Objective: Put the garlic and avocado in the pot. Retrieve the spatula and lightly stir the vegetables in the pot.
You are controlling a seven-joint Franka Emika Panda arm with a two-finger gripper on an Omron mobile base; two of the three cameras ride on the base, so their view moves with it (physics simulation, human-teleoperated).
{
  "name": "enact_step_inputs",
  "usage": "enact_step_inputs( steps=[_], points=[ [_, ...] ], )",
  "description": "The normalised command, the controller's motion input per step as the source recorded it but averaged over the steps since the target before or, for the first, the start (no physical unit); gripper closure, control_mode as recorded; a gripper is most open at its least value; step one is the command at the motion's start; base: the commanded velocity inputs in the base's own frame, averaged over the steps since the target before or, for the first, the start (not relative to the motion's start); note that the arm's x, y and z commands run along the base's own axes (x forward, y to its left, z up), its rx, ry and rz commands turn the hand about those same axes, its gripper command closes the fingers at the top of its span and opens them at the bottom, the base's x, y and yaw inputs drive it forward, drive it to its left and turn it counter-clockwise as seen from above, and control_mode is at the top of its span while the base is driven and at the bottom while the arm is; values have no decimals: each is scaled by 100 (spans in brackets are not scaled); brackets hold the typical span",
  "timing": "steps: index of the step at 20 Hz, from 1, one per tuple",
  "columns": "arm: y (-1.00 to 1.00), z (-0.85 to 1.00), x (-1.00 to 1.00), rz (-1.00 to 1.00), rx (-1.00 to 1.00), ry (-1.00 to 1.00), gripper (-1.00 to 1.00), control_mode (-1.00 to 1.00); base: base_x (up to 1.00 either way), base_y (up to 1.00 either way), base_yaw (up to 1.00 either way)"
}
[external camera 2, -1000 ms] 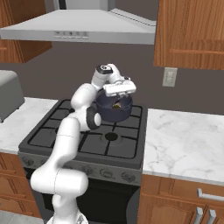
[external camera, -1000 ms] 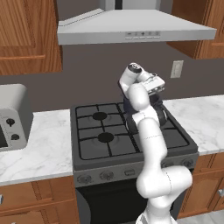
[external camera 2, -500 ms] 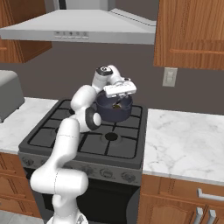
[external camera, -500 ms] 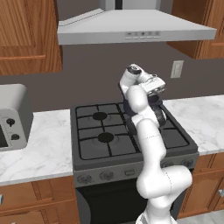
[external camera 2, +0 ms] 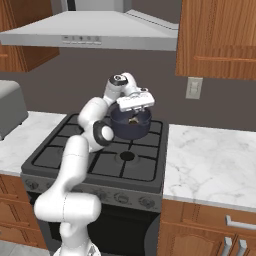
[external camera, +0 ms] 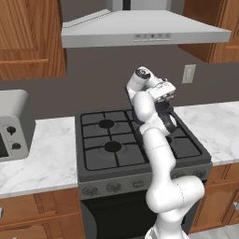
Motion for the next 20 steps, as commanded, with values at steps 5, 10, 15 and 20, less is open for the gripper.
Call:
enact_step_inputs(
  steps=[5,10,15,20],
  points=[
    [13,-6,40,-23,-1,2,100,-100,0,0,0],
    [4,-7,17,-23,0,3,100,-100,0,0,0],
    [-2,0,0,-21,0,2,100,-100,0,0,0],
    [-11,0,-4,-18,0,2,100,-100,0,0,0]
  ],
)
